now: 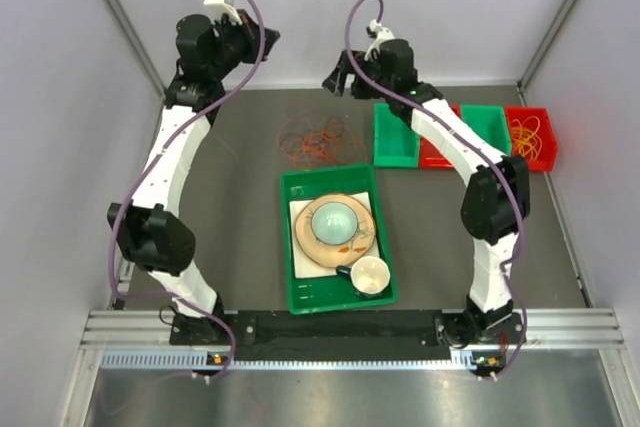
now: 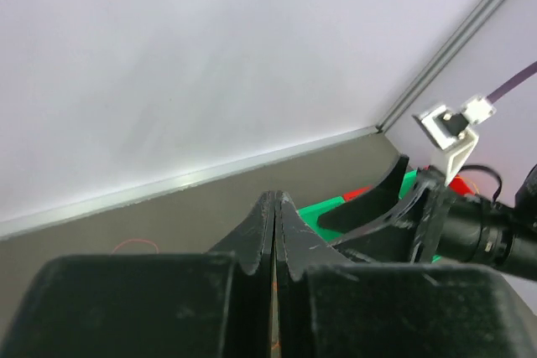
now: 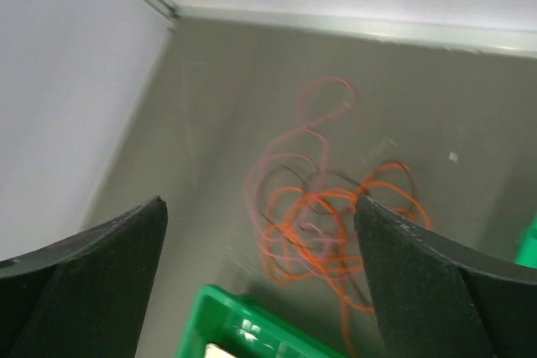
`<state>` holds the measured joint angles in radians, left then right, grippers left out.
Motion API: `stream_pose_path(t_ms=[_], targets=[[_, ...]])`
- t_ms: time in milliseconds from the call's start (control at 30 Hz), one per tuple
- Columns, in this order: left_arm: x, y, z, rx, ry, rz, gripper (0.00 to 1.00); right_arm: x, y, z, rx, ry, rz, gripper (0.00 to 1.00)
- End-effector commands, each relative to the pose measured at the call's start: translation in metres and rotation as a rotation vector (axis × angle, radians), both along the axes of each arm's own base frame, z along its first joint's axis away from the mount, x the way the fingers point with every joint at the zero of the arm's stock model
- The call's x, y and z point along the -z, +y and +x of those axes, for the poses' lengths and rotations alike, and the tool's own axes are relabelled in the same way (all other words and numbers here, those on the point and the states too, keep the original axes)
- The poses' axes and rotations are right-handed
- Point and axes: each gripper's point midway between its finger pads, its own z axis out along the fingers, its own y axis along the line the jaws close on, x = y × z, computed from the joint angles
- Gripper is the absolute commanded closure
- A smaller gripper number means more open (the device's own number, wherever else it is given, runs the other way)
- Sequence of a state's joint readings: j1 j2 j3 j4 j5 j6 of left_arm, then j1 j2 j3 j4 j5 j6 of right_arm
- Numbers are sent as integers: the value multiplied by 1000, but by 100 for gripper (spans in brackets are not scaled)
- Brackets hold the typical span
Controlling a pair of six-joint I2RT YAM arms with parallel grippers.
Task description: Untangle the cables
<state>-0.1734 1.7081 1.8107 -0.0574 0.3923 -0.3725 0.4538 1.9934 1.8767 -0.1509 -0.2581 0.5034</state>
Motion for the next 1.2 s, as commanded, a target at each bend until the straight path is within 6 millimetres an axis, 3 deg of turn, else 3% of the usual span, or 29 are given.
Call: stream_pose_path(t_ms=[0,100,167,200,233,300,333,400,433,500,533,633,800,1167], targets=[[61,8,2,-67,207,43,100,35,9,-16,-24,-49,-254,10],[119,15,10,-111,366,102,100,76,14,-22,-35,10,-335,11],[160,12,15,-92,466,124,92,90,11,-25,-12,36,-316,12],[175,9,14,-80,506,135,83,93,8,-24,1,42,-312,12],[197,5,17,-68,554,140,78,87,6,-23,13,29,-294,12],[214,-8,16,-32,595,163,68,92,0,-25,32,49,-275,13],[235,-13,18,-31,635,190,55,86,-5,-22,46,32,-256,13],[249,-24,22,-45,642,250,44,82,-17,-25,65,38,-233,13],[271,-26,22,-51,690,274,39,81,-24,-23,77,40,-226,13],[280,-33,27,-68,706,284,39,73,-33,-26,93,31,-209,13],[295,-35,29,-76,730,295,39,70,-37,-26,101,24,-204,13],[310,-42,37,-114,726,328,40,58,-44,-30,110,1,-181,13],[313,-52,53,-143,693,356,44,49,-44,-37,90,-5,-168,14],[336,-59,68,-125,728,390,48,48,-39,-40,70,3,-147,14]])
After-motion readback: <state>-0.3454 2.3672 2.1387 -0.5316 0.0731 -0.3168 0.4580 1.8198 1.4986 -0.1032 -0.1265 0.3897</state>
